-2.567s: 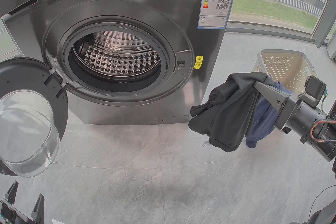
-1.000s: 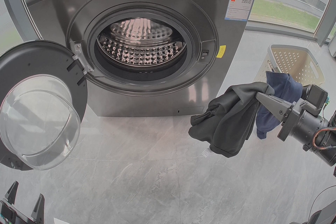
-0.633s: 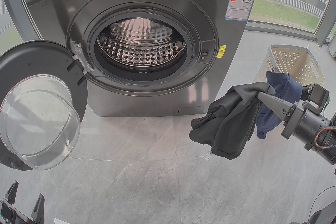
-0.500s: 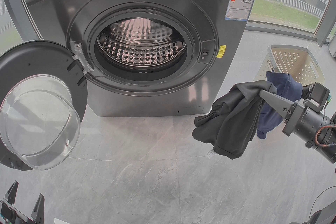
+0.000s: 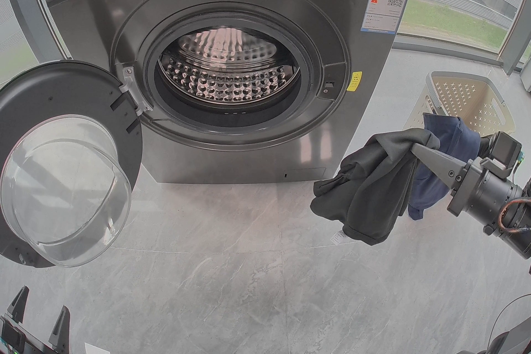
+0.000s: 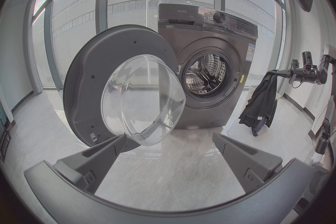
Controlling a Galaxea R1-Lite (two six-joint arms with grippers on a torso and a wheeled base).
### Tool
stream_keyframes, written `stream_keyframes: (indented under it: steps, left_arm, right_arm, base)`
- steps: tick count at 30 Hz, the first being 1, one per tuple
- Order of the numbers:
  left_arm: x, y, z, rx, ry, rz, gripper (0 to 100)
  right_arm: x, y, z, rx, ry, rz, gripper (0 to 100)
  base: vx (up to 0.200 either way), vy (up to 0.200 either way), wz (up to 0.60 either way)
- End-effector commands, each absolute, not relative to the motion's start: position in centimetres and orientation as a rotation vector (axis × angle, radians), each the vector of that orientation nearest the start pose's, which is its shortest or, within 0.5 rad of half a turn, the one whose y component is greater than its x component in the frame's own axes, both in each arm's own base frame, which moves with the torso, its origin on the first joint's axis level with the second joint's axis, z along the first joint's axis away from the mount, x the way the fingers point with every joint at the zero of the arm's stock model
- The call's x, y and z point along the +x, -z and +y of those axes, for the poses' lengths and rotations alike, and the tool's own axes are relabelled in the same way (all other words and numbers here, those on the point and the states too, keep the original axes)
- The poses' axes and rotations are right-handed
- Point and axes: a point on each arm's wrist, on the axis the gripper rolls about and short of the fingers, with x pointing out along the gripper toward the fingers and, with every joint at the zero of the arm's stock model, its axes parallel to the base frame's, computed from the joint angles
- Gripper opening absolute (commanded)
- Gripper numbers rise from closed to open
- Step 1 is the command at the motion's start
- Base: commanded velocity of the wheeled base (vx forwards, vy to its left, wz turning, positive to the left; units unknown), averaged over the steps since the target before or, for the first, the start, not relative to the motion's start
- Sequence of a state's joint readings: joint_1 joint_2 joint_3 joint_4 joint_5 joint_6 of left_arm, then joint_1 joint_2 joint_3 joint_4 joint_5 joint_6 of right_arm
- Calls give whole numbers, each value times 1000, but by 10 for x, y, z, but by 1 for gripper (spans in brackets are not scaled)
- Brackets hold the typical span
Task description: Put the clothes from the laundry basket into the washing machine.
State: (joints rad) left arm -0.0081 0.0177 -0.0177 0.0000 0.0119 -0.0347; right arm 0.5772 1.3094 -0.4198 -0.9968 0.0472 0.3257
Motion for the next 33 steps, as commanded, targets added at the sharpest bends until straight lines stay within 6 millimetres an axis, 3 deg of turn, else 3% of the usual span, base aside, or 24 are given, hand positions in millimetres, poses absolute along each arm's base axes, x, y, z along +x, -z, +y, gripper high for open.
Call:
stream_keyframes:
  steps: [1, 28, 33]
  left_arm:
    - [-22, -76, 0, -35, -5, 5, 100]
    - [-22, -76, 0, -32, -5, 5, 100]
    - [-22, -76, 0, -31, -6, 5, 100]
  right_arm:
    - [161, -213, 108, 343, -642, -2, 0]
    - [160, -213, 108, 343, -645, -1, 0]
    - [161, -214, 109, 345, -650, -7, 0]
  base:
    - [0, 0, 0]
    - [0, 0, 0]
    - [0, 200, 0]
